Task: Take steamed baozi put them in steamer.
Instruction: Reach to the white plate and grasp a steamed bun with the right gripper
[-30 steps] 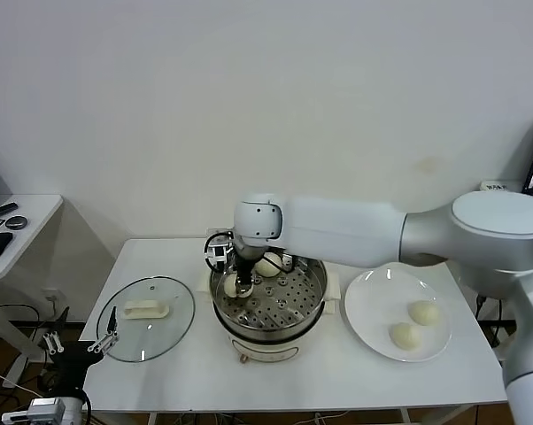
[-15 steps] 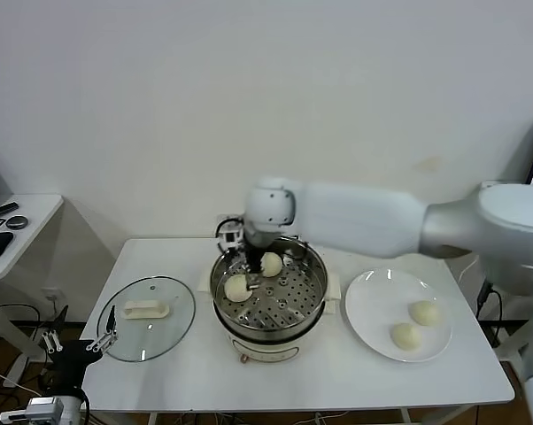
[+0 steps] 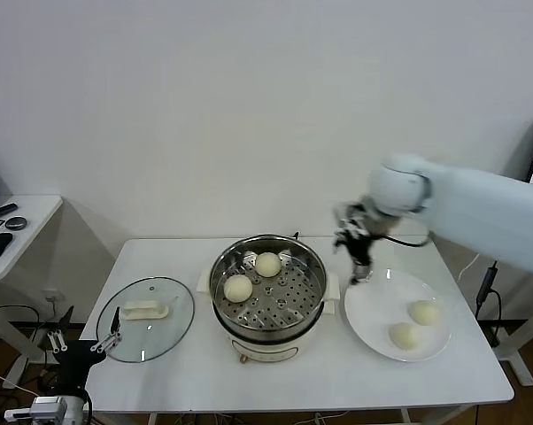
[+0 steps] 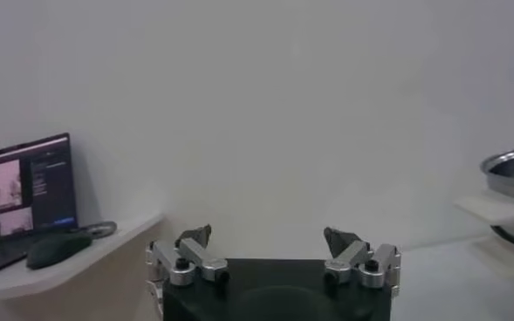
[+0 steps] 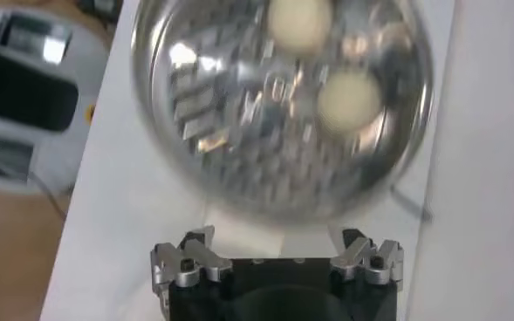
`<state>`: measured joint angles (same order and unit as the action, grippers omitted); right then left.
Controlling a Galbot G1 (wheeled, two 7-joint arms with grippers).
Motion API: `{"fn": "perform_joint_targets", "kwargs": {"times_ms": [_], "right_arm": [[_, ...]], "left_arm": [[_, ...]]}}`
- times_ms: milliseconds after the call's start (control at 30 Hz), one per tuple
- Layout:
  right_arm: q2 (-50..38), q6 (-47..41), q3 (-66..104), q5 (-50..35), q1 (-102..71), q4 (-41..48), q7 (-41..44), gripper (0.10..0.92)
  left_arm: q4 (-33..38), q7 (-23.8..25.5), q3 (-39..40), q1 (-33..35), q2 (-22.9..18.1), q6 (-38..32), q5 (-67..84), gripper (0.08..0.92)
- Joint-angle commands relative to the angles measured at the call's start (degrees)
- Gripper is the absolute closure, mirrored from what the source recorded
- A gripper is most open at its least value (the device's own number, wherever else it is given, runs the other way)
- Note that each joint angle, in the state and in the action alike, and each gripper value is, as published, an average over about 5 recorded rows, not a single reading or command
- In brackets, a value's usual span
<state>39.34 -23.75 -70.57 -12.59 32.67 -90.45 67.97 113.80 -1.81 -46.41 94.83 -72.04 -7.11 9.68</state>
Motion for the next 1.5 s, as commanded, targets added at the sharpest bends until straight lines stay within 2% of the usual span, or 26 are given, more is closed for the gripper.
{"fn": "perform_joint_targets", "kwargs": {"times_ms": [33,233,567,1100,1367,1500], "right_arm": [[-21.3,13.68,12.86,17.54,-17.95,-3.75,5.2,0.203],[-20.69,15.94,22.07,22.05,-31.62,-1.66,2.94,0.203],[-15.03,14.09,28.4,24.04,-40.66,2.96,-0.34,0.203],[-6.94,13.18,31.85,25.83,-45.06,12.5,-3.07,0.203],[-4.38,10.56,32.07,25.74,-45.8,13.88,-3.42,0.207],[-4.12,8.92,32.23,25.49,-45.84,13.85,-3.65,0.27]], "left_arm": [[-0.05,0.07,0.6,0.14,-0.31,0.06,-0.45,0.177],[0.7,0.09,0.46,0.83,-0.92,0.35,-0.56,0.177],[1.43,-0.03,-0.2,1.85,-1.94,0.48,-1.06,0.177],[1.11,-0.03,-0.7,2.15,-1.92,0.29,-1.08,0.177],[1.09,-0.06,-0.7,2.05,-1.91,0.38,-1.11,0.177],[1.45,-0.08,-0.68,2.15,-1.91,0.41,-1.14,0.177]]}}
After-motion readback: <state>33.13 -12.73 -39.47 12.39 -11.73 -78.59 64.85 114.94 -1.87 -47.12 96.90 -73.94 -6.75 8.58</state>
